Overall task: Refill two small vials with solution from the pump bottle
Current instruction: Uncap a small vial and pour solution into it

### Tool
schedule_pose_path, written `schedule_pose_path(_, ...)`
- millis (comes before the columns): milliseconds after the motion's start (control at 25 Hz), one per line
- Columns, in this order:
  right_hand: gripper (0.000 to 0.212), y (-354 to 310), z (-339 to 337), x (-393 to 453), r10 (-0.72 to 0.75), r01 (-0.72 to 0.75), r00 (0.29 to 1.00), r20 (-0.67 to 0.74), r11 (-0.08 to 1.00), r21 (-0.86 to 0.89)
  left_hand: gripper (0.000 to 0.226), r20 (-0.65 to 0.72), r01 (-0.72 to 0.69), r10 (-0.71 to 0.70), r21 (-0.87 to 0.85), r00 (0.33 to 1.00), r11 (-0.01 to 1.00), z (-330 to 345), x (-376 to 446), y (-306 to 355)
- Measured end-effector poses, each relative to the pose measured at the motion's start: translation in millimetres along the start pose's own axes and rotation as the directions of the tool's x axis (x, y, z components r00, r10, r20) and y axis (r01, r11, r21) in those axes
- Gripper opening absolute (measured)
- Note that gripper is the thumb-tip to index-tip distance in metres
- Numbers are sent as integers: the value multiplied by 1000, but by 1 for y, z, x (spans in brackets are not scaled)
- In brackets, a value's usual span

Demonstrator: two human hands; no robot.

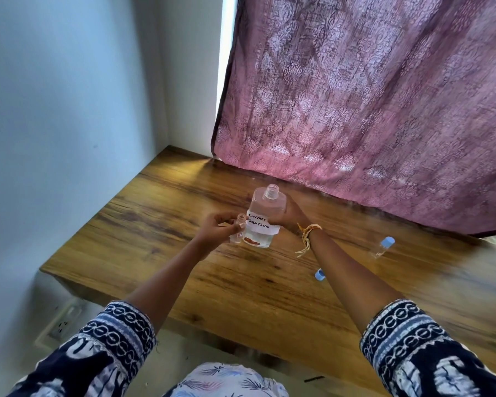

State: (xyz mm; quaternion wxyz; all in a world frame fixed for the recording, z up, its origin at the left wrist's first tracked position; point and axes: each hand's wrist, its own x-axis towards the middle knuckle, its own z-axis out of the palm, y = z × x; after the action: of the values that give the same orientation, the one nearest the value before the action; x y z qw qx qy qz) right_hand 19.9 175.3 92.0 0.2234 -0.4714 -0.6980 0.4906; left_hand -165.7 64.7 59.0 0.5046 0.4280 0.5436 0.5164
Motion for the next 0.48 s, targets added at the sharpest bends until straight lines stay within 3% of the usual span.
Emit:
schedule_pose_path(280,67,35,-4,-29,140,-137,984,-113,990,42,26,18,-5,4,7,1000,1000,16,-18,-19)
schedule_pose_path(480,49,60,-18,-74,138,-191,969,-205,944,-268,21,12,32,-32,4,999,999,45,-34,-34)
